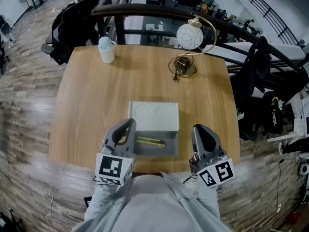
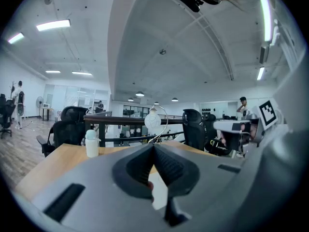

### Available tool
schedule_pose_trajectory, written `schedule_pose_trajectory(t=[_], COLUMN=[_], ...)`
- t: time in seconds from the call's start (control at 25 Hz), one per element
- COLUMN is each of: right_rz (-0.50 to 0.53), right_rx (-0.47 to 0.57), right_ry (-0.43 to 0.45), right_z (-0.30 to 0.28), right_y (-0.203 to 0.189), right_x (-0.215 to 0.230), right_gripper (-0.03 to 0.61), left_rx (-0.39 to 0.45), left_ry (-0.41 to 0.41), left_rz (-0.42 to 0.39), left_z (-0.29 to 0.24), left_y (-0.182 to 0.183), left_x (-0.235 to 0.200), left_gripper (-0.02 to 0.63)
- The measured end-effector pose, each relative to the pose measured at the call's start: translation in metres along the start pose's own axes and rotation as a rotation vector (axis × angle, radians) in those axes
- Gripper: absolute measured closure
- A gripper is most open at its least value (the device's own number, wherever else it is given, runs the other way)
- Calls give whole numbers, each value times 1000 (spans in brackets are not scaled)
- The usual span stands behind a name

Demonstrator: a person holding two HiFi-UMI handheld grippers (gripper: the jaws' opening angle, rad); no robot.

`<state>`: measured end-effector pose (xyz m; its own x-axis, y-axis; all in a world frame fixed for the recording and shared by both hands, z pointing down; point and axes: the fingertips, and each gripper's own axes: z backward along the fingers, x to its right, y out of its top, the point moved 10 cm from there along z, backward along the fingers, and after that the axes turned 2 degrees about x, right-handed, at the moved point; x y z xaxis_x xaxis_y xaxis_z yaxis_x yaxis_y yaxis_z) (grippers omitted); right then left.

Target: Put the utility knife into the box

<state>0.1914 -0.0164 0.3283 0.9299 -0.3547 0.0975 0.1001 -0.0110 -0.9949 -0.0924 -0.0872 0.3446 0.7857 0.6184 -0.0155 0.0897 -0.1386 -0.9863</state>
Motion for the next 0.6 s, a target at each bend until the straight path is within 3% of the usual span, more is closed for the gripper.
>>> schedule_pose_trajectory(t=[0.6], right_rz=[9], right_rx=[-40], right_ry=[11], right_z=[-3], right_y=[-13], right_x=[-9], right_gripper=[563], left_rx=[-6], left_ry=[7], left_rz=[15], left_z=[1], left_y=[-6], left_x=[0], left_gripper=[595])
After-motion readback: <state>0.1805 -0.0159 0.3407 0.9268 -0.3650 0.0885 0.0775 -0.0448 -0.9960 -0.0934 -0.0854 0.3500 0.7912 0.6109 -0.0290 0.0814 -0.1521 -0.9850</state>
